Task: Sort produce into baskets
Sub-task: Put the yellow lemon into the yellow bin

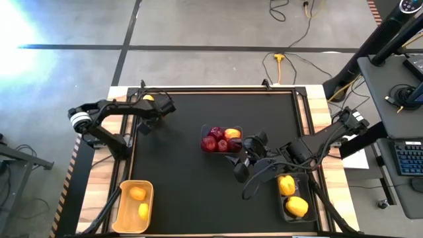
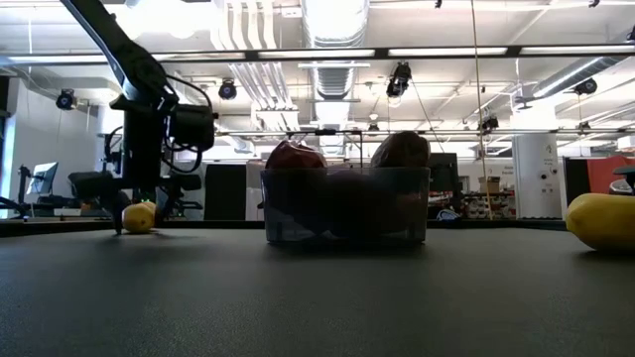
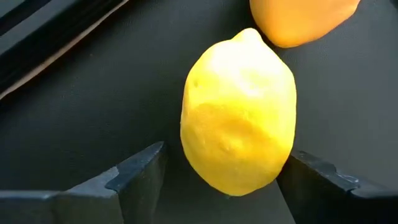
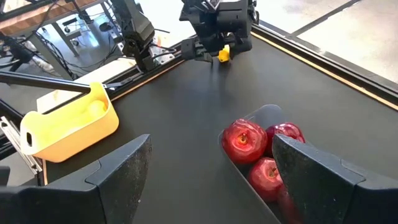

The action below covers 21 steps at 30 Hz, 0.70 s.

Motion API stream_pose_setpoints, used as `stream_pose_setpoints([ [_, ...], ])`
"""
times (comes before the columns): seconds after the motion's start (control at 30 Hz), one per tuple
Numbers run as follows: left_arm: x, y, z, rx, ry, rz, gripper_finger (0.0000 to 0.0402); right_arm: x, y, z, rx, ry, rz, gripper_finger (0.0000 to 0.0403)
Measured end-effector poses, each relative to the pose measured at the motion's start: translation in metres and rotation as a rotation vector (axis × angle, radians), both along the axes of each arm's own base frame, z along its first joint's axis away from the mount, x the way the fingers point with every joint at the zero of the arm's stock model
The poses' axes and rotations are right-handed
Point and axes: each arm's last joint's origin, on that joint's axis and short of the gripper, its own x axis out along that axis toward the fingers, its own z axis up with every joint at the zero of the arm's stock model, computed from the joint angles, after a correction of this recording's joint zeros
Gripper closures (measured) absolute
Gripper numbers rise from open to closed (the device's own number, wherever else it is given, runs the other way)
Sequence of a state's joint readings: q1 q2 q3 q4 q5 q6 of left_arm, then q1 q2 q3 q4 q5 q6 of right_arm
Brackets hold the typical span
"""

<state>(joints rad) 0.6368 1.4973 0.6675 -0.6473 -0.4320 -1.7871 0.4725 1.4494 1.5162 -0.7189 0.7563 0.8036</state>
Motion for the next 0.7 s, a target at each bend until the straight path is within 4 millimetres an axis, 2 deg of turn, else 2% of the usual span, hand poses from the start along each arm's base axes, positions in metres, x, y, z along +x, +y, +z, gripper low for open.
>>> stream_pose_setpoints([
  [0.17, -0.003, 0.003, 0.003, 0.012, 0.028, -0.051, 0.0149, 0.0, 0.0, 0.0, 0.0, 0.0, 0.0, 0.0078],
  [0.47, -0.012, 0.012, 0.008, -0.023, 0.083, -0.194, 0.0227, 0.0, 0.0, 0.0, 0.0, 0.0, 0.0, 0.0078],
  [0.6, -0.012, 0.011, 0.014, -0.038, 0.077, -0.305, 0.023, 0.0, 0.0, 0.0, 0.0, 0.0, -0.001, 0.0078],
  [0.7, -0.008, 0.006, 0.028, -0.052, 0.043, -0.493, 0.0226, 0.0, 0.0, 0.0, 0.0, 0.0, 0.0, 0.0078],
])
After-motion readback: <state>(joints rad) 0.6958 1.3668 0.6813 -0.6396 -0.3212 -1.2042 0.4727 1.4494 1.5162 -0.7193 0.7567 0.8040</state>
